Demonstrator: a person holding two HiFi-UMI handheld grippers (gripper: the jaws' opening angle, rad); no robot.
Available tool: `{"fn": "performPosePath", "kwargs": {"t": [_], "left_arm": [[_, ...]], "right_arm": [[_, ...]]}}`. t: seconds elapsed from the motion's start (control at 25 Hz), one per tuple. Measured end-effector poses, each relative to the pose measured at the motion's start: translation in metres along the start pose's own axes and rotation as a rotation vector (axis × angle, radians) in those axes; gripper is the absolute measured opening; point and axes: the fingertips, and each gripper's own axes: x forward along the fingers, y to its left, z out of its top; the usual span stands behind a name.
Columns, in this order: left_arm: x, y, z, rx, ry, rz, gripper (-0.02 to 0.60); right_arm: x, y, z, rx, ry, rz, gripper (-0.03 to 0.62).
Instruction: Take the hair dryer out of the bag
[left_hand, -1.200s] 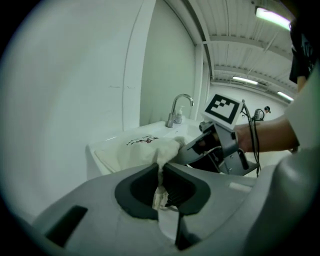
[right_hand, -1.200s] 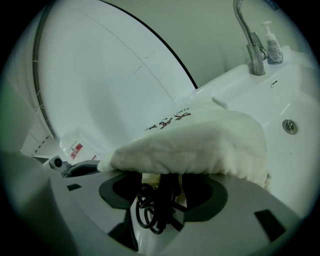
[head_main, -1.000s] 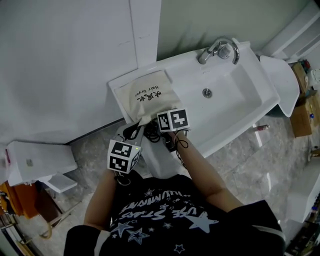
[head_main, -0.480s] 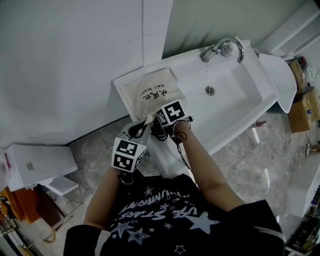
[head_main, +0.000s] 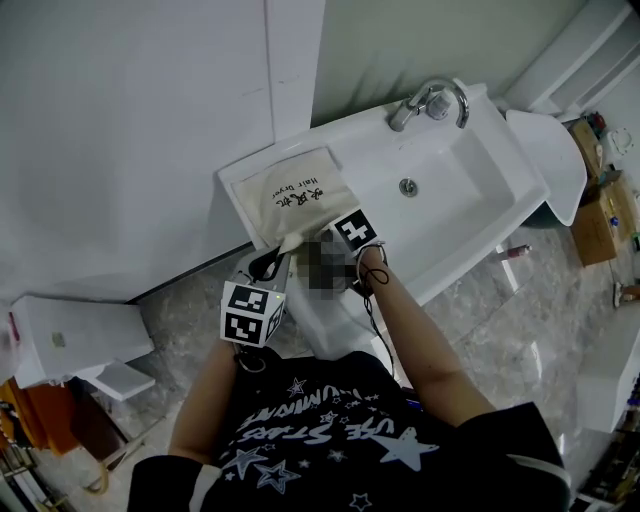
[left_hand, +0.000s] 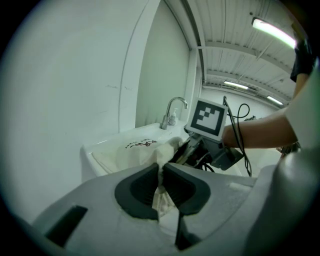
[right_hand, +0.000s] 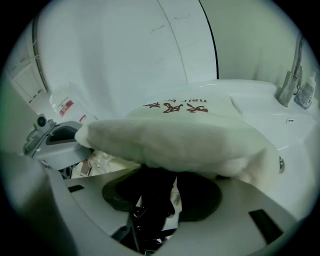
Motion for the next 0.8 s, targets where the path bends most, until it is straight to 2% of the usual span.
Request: {"fn": "performPosePath", "kwargs": {"t": [0.24, 0.48, 0.8], "left_arm": [[0.000, 0.000, 0.000, -0.027, -0.003, 0.049, 0.043], [0.000, -0.002, -0.001, -0.065, -0.009, 0.131, 0.043], [0.000, -0.006, -0.002, -0.090, 0.010, 0.230, 0.043]], "right_arm": [[-0.029, 0.007, -0.023, -0.035, 0.014, 0.090, 0.195], [-0.054, 0.014, -0.048, -0.090, 0.057, 0.199, 0.193], [-0.088, 0.011, -0.085, -0.189, 0.185, 0.341, 0.192]]}}
